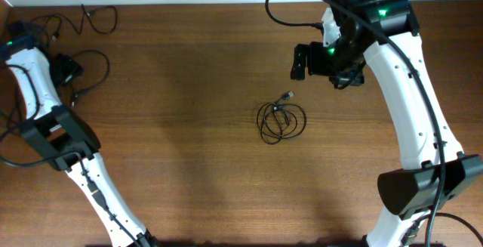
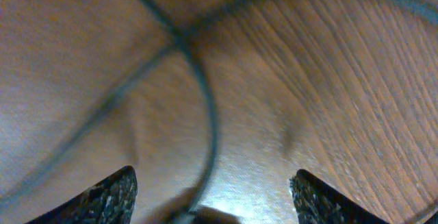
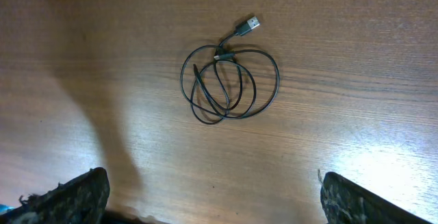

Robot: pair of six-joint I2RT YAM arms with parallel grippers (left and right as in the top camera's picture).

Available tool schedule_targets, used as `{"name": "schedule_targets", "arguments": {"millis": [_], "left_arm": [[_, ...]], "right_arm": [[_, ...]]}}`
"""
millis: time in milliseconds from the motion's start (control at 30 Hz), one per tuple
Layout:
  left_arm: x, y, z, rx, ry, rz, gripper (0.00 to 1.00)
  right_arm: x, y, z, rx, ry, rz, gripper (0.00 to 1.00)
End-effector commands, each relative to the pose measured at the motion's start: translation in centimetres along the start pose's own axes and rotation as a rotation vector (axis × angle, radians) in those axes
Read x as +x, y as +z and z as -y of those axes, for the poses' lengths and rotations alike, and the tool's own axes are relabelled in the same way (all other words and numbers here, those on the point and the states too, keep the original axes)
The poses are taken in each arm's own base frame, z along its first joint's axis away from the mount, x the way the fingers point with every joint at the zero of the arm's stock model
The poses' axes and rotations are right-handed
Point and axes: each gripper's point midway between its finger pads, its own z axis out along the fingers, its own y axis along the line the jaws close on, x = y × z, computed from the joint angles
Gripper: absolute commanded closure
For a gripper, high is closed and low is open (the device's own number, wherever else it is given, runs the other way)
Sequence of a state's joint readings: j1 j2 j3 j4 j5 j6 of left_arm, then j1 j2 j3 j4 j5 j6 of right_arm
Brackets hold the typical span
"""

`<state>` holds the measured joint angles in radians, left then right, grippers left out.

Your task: Untangle cables

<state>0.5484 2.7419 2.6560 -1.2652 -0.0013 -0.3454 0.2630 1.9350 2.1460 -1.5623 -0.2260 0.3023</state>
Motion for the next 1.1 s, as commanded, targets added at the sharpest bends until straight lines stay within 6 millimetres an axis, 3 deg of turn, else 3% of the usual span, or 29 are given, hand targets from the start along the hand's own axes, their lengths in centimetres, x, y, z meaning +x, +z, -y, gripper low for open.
{"name": "schedule_targets", "arguments": {"millis": [0, 100, 167, 233, 333, 500, 567, 700, 800, 900, 1000, 1067], "left_arm": [[-1.7, -1.4, -1.9, -0.014, -0.103, 0.043, 0.24], [-1.7, -2.3, -2.7, -0.017, -0.195, 0.041, 0.18], [-1.4, -2.6, -4.2, -0.034, -0.298, 0.018, 0.18], [-0.3, -2.8, -7.8, -0.123, -0.454, -0.025, 0.14], [-0.1, -3.3, -13.5, -0.248, -0.526, -0.020, 0.06], [-0.1, -3.7, -19.0, -0.273, -0.627, -0.035, 0.01], [0.1, -3.6, -20.4, -0.277, -0.653, -0.042, 0.00], [0.1, -2.3, -20.4, -0.255, -0.656, -0.051, 0.06], [-0.2, 0.0, -18.7, -0.149, -0.630, -0.072, 0.08], [0.3, 2.1, -19.0, -0.149, -0.599, -0.083, 0.12], [-0.4, 2.7, -19.0, -0.136, -0.538, -0.055, 0.13], [-1.3, 2.7, -19.0, -0.124, -0.492, -0.023, 0.20]], "right_arm": [[0.1, 0.3, -0.1, 0.003, -0.015, -0.007, 0.01], [0.2, 0.3, -0.1, 0.004, -0.014, -0.009, 0.02], [0.2, 0.3, -0.1, 0.004, -0.014, -0.010, 0.02], [0.2, 0.3, -0.1, 0.004, -0.014, -0.011, 0.02], [0.3, 0.7, 0.1, 0.007, -0.011, -0.021, 0.02], [0.8, 3.9, 1.0, 0.022, 0.004, -0.069, 0.02], [0.6, 4.1, 0.8, 0.008, 0.002, -0.061, 0.02], [0.3, 4.2, 0.2, -0.020, -0.002, -0.049, 0.02], [0.4, 4.1, 0.3, -0.018, 0.000, -0.057, 0.02], [0.5, 4.1, 0.3, -0.017, 0.000, -0.059, 0.02], [0.3, 4.2, 0.3, -0.019, -0.001, -0.053, 0.02], [0.3, 4.1, 0.3, -0.019, 0.010, -0.052, 0.02]]}}
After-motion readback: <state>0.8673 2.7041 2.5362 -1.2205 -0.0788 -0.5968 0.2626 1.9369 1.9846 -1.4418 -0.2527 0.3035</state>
